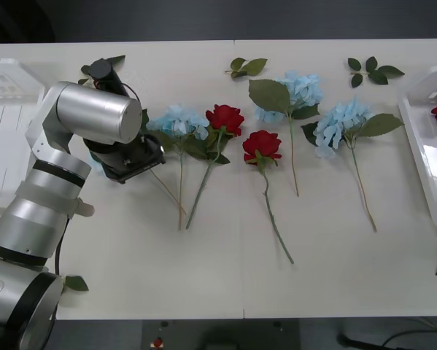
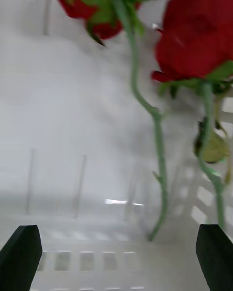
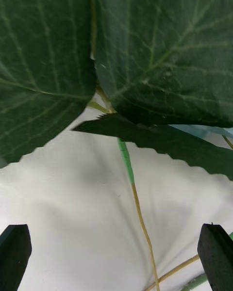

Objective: Put the red flowers into the right box and the blue flowers into the left box

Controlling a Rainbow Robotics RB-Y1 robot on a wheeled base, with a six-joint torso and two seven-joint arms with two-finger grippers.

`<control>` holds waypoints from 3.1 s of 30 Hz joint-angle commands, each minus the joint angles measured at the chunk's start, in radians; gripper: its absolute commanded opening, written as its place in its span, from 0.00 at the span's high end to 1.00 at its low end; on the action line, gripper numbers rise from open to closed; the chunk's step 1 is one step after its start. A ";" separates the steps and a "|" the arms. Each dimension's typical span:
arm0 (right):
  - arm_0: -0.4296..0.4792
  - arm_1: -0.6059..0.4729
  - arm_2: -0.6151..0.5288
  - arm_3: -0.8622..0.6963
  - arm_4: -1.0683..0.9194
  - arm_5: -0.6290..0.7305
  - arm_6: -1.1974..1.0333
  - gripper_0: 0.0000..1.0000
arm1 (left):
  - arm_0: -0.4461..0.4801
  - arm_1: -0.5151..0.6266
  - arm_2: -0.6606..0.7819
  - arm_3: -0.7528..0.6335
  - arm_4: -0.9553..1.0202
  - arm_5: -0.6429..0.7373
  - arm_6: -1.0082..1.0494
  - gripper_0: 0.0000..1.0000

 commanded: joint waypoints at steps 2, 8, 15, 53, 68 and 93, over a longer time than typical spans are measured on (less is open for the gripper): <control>-0.028 -0.008 -0.038 -0.193 -0.031 0.078 -0.215 0.07 | -0.005 0.011 -0.026 0.018 -0.021 -0.029 -0.006 0.00; -0.028 0.024 -0.037 -0.385 -0.045 0.149 -0.481 0.06 | -0.005 0.011 -0.043 0.027 -0.029 -0.034 -0.005 0.00; -0.028 0.086 -0.014 -0.489 -0.014 0.160 -0.676 0.06 | -0.005 0.011 -0.049 0.049 -0.030 -0.041 -0.005 0.00; -0.302 0.353 0.495 -0.227 0.278 -0.098 -0.913 0.06 | -0.013 -0.005 -0.075 0.093 -0.047 -0.089 -0.010 1.00; -0.308 0.420 0.508 -0.127 0.325 -0.146 -0.900 0.29 | -0.024 0.012 0.032 -0.228 -0.087 0.161 -0.048 1.00; -0.330 0.279 0.374 -0.113 0.015 -0.097 -0.648 1.00 | 0.073 0.387 0.566 -0.286 0.128 0.232 -0.747 1.00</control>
